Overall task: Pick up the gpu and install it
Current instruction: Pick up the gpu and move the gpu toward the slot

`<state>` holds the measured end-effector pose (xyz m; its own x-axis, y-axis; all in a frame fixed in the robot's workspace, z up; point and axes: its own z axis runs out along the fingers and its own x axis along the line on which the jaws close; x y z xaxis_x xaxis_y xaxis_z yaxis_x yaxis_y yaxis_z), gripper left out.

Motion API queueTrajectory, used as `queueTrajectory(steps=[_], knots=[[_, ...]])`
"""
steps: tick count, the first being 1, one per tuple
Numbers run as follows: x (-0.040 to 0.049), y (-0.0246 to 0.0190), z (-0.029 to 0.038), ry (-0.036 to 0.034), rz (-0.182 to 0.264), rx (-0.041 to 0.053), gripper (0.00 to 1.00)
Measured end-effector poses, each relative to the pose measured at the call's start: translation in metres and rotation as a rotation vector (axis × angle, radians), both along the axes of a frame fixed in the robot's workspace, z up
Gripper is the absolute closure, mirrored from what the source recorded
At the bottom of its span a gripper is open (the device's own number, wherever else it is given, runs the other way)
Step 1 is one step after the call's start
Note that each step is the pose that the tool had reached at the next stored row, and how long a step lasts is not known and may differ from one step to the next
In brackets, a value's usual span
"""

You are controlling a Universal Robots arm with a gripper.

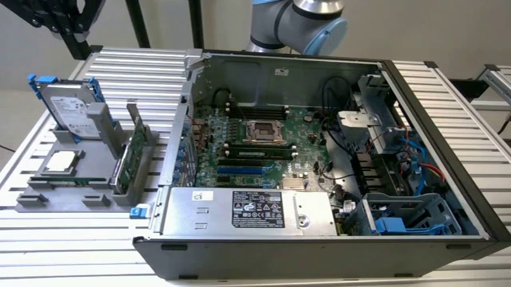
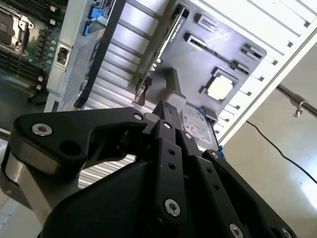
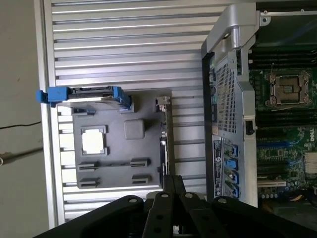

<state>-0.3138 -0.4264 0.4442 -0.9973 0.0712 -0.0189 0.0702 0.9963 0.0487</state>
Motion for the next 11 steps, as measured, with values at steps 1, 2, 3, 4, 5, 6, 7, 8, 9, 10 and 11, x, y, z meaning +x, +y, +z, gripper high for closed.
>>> queueTrajectory(steps=[1,2,3,4,5,6,7,8,9,10,11], knots=[[0.0,-0.0011,0.0,-0.0001,0.0,0.0,1.0],[0.0,-0.0022,0.0,-0.0001,0.0,0.0,1.0],[0.0,-0.0034,0.0,-0.0001,0.0,0.0,1.0],[0.0,-0.0046,0.0,0.0,0.0,0.0,1.0],[0.0,-0.0059,0.0,0.0,0.0,0.0001,1.0],[0.0,-0.0071,0.0,-0.0001,0.0,0.0,1.0],[0.0,-0.0085,0.0,0.0,0.0,0.0,1.0],[0.0,-0.0097,0.0,0.0,0.0,0.0,1.0],[0.0,-0.0112,0.0,-0.0001,0.0,0.0,1.0],[0.0,-0.0127,0.0,0.0,0.0,0.0,1.0],[0.0,-0.014,0.0,0.0,0.0,0.0,1.0]])
